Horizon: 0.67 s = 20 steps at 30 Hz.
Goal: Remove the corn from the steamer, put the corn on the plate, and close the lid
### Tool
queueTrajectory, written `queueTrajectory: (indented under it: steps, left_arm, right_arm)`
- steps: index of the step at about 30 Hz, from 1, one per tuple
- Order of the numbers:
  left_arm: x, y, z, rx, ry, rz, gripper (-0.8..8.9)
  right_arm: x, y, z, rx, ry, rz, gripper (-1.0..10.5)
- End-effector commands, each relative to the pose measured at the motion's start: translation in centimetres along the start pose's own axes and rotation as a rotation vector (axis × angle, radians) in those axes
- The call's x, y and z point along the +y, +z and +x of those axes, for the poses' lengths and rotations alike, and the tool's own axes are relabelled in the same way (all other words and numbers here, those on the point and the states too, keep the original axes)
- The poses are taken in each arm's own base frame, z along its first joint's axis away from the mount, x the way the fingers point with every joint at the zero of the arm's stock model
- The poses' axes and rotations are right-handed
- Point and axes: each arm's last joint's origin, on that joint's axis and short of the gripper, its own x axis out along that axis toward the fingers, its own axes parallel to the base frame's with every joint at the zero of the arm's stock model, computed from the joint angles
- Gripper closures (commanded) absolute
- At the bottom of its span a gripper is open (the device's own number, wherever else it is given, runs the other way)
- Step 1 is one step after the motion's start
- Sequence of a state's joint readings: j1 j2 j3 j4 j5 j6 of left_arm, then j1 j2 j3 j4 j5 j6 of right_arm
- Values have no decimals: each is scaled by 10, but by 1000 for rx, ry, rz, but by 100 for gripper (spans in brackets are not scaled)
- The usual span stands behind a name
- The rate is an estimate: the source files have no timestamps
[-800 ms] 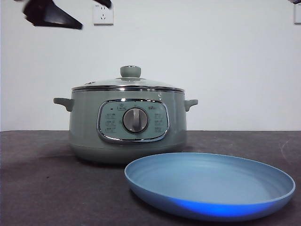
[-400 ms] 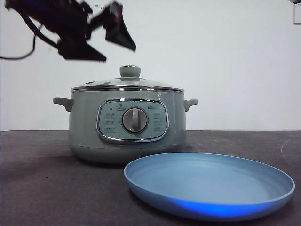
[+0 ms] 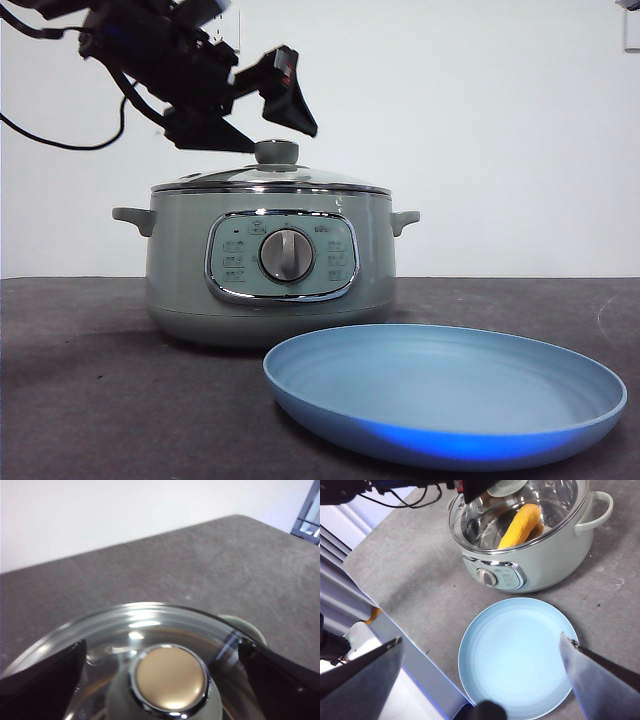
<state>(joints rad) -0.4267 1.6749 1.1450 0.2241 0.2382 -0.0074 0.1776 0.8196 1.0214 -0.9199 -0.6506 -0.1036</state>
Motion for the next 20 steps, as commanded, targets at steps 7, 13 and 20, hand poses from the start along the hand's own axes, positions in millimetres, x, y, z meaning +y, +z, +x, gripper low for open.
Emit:
queueTrajectory:
  steps: [7,13,20]
  left_arm:
    - [-4,-13,13,42,45,18,277]
    - [-5,-16,13,76,49,13,775]
    - [-7,-15,13,72,39,4,822]
  right_arm:
    - [1,1,-1,-5,-5,-5,379]
    - [1,1,-1,-5,-5,-7,379]
    - [0,1,-1,-5,-6,-7,380]
